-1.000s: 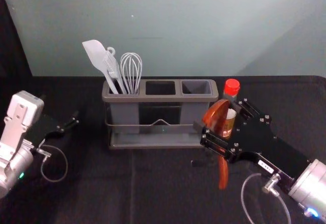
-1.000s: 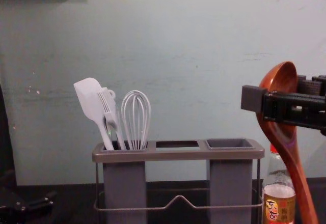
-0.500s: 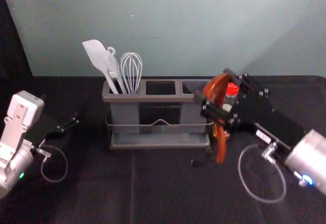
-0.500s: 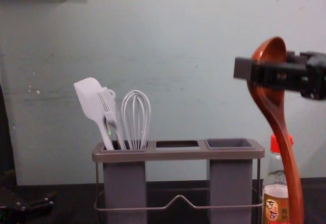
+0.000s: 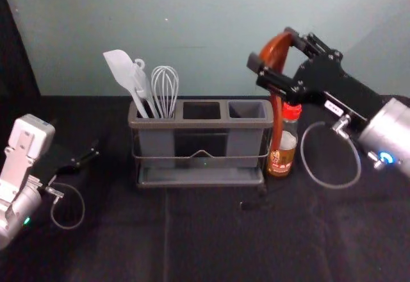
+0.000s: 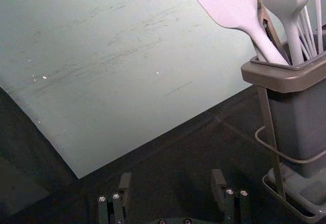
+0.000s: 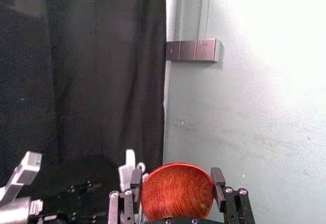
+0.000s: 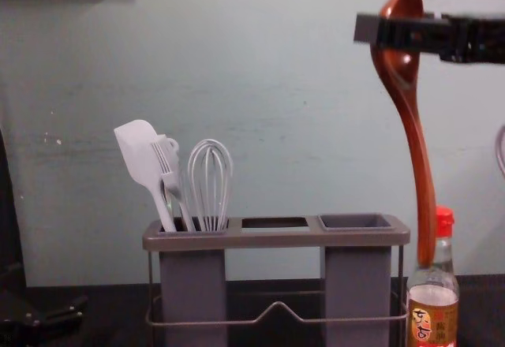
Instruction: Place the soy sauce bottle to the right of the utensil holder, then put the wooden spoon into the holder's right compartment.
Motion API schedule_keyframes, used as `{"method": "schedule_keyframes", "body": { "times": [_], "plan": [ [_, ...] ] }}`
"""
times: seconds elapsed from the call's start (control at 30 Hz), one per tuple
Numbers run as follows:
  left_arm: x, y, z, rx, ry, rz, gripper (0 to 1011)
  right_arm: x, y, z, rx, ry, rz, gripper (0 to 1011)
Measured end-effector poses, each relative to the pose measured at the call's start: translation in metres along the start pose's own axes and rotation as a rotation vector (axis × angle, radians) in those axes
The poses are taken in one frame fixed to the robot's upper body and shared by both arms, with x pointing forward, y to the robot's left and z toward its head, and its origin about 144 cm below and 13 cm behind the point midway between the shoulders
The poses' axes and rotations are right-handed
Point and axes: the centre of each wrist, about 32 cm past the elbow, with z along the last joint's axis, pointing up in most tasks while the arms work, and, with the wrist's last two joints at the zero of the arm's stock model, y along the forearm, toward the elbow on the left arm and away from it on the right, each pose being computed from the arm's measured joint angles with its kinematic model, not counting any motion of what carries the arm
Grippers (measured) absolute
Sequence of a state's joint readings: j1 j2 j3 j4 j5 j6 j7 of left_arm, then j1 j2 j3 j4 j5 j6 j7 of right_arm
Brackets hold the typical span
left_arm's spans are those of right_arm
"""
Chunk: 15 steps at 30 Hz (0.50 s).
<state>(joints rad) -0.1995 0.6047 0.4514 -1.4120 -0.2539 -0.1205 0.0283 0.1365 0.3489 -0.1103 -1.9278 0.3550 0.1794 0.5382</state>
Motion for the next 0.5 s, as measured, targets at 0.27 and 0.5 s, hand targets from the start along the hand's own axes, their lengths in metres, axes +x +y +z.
{"method": "schedule_keyframes", "body": {
  "times": [0.27,0.5],
  "plan": [
    [0.000,0.000,0.000,0.000,0.000,0.000,1011,0.018,0.021,0.007,0.033,-0.022,0.008,833],
    [0.000,0.000,0.000,0.000,0.000,0.000,1011,0.027,0.035,0.008,0.046,-0.029,0.009,834]
  ]
}}
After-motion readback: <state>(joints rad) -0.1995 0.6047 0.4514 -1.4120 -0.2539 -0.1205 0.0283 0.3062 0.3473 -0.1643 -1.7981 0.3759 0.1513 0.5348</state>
